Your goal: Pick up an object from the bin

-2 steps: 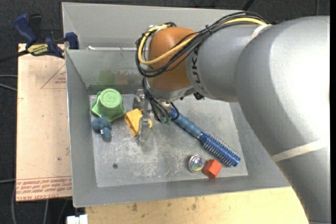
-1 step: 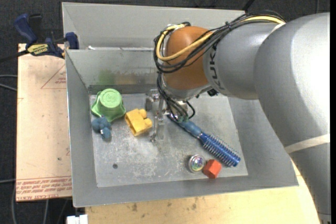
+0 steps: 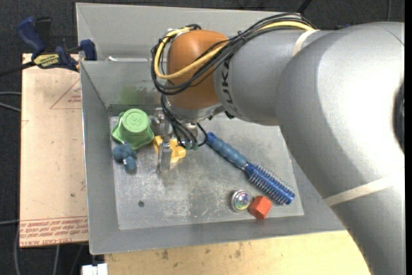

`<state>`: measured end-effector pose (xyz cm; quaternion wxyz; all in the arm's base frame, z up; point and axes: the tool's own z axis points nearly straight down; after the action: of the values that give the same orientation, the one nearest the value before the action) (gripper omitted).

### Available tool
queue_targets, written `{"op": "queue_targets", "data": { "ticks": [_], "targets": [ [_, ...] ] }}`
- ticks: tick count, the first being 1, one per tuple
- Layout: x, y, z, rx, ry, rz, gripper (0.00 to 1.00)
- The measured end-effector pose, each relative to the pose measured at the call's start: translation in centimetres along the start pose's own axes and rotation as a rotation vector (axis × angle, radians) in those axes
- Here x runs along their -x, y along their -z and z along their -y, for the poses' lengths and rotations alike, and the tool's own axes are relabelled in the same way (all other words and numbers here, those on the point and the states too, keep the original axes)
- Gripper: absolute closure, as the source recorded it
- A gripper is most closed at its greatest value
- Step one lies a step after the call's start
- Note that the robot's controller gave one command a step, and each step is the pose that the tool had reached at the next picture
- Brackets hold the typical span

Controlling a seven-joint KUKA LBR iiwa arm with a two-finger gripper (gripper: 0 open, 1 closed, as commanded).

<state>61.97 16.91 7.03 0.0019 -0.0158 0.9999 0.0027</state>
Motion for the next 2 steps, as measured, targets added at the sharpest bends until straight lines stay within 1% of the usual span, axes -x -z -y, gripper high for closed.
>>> {"op": "queue_targets", "data": {
  "ticks": [1,2],
  "targets": [
    [0.07,0.05,0.45,-0.003,-0.007,-0.001,1.0],
    [0.06,0.0,0.51,-0.003,-0.008,-0.001,0.0]
  ]
}}
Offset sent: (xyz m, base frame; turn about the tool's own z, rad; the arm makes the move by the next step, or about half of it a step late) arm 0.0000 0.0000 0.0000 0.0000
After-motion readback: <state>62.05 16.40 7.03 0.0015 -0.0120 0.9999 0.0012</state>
